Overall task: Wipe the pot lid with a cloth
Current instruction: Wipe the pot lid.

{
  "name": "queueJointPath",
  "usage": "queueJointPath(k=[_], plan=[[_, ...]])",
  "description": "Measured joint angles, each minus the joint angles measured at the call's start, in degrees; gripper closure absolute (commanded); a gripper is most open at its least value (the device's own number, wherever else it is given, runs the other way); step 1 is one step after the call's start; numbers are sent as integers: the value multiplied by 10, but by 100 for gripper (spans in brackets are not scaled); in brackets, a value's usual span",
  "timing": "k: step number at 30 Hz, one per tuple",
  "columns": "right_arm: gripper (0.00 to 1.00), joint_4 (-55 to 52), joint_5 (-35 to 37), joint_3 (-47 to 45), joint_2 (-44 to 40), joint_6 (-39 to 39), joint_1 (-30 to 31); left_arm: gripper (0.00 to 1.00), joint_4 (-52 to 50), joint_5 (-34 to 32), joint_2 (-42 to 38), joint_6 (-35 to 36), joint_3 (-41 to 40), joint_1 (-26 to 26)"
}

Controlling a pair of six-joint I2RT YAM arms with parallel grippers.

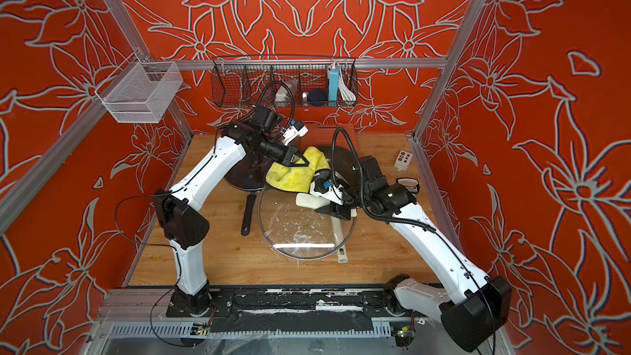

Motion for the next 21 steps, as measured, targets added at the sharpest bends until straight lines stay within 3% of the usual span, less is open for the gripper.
queueJointPath(k=[4, 11, 15, 21], plan=[[100, -2, 0, 0, 0, 0, -5, 100, 4, -19, -50, 0, -68, 33], [100, -2, 0, 0, 0, 4, -8, 100, -3, -32, -56, 0, -66, 36], [100, 2, 0, 0, 0, 7, -8, 100, -10, -32, -36, 0, -24, 27], [100, 8, -2, 0, 0, 16, -8, 100, -33, -33, 58, 1, 111, -18]])
